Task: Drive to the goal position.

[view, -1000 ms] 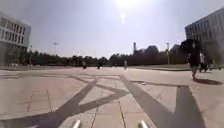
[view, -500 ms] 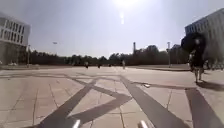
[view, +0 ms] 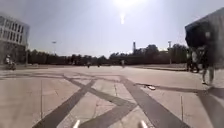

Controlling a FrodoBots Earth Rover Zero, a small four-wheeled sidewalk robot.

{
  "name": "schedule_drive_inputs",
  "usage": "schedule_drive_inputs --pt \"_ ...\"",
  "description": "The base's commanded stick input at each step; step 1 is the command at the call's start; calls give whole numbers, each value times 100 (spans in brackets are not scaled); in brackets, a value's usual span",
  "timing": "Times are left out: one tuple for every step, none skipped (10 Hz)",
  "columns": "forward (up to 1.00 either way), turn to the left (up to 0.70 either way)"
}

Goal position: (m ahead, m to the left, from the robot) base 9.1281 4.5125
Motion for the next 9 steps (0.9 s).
schedule_drive_inputs --pt "70 0" --pt "70 1" --pt "70 2" --pt "70 2" --pt "70 3" --pt "70 3" --pt "70 3" --pt "70 3" --pt "70 2"
